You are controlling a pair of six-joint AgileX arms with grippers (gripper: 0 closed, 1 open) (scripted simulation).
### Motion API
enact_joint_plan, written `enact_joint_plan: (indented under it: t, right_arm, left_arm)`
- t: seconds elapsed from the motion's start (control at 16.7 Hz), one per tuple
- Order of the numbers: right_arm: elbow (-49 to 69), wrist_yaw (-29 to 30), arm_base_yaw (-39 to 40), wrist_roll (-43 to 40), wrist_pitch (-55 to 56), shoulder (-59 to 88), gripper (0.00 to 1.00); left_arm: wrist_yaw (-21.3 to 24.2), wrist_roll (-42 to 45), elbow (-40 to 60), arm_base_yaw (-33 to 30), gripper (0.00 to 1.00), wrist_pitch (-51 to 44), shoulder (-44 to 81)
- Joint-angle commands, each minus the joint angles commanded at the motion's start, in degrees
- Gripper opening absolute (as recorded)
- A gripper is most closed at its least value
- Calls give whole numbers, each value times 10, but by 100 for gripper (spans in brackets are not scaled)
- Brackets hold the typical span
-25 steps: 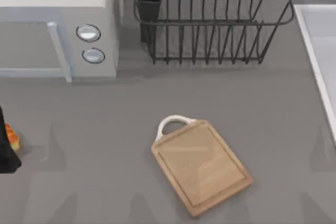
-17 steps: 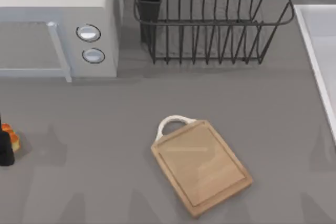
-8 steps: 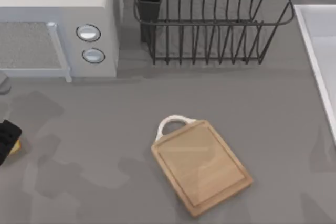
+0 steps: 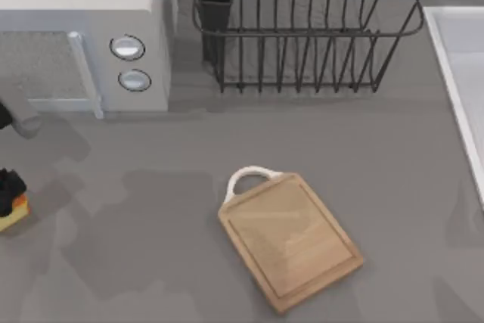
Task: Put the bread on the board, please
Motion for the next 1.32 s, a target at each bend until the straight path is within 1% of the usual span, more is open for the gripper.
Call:
enact_joint_plan:
  t: [0.18,0.54,0.66,1.02,1.32]
  right_arm:
    - [0,0,0,0,0,0,100]
    - [0,0,0,0,0,0,100]
    - [0,0,0,0,0,0,100]
    - [0,0,0,0,0,0,100]
    - [0,0,0,0,0,0,100]
  left_arm:
    - [0,26,36,2,100,-23,45]
    - [0,27,36,0,100,-21,48]
    - [0,27,22,1,100,0,58]
    - [1,30,-40,4,100,124,116]
    - [1,31,-44,4,100,133,123]
